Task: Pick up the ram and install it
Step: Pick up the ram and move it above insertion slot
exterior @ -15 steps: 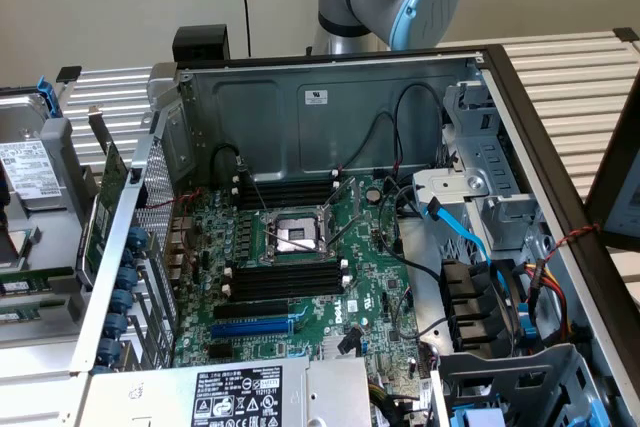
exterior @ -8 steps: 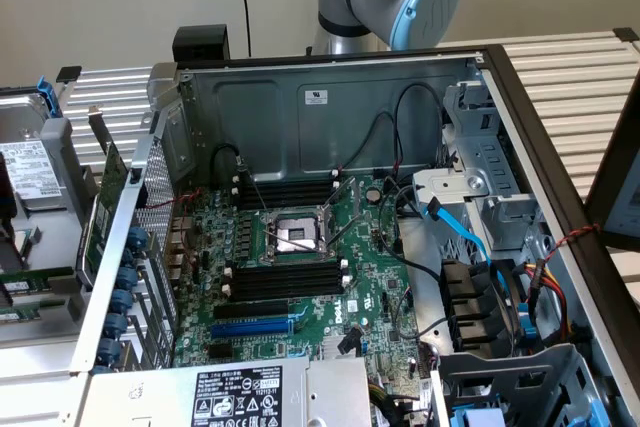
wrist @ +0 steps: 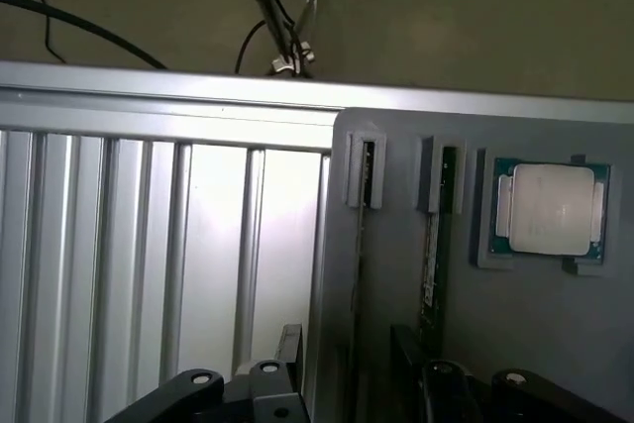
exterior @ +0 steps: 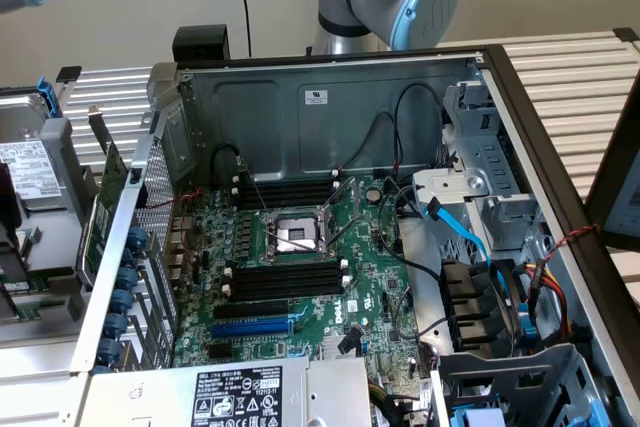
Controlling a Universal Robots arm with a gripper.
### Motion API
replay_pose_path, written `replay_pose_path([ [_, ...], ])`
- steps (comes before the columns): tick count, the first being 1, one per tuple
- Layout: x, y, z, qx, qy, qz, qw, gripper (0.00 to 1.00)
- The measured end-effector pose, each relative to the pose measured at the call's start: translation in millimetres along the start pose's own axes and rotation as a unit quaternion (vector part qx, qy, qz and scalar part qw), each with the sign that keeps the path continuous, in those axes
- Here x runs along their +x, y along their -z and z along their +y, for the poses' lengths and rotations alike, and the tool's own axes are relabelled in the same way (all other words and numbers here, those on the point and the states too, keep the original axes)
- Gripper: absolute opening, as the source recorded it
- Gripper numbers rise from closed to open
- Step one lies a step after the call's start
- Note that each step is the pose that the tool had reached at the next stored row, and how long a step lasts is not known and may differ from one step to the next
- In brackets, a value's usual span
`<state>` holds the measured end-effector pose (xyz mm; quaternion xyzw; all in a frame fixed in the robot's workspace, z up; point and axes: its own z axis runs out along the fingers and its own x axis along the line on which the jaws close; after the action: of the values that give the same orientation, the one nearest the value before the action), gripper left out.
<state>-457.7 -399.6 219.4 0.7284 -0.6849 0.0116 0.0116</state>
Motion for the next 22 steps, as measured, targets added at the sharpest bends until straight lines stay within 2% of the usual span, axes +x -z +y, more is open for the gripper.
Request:
replay_pose_path([
  [6, -0.3, -10.3, -0.3, -0.0035, 0.0, -0.0004, 1.0, 0.48],
  [17, -0.7, -22.1, -1.2, -0.0038, 0.0, -0.0059, 1.0, 0.48],
  [18, -0.7, -23.0, -1.2, -0.0039, 0.0, -0.0065, 1.0, 0.46],
  [19, -0.7, -23.4, -1.1, -0.004, 0.0, -0.007, 1.0, 0.4],
  [20, -0.7, -23.4, -1.1, -0.0045, 0.0, -0.0073, 1.0, 0.4],
  [22, -0.7, -22.9, -1.2, -0.0055, 0.0, -0.0075, 1.0, 0.27],
])
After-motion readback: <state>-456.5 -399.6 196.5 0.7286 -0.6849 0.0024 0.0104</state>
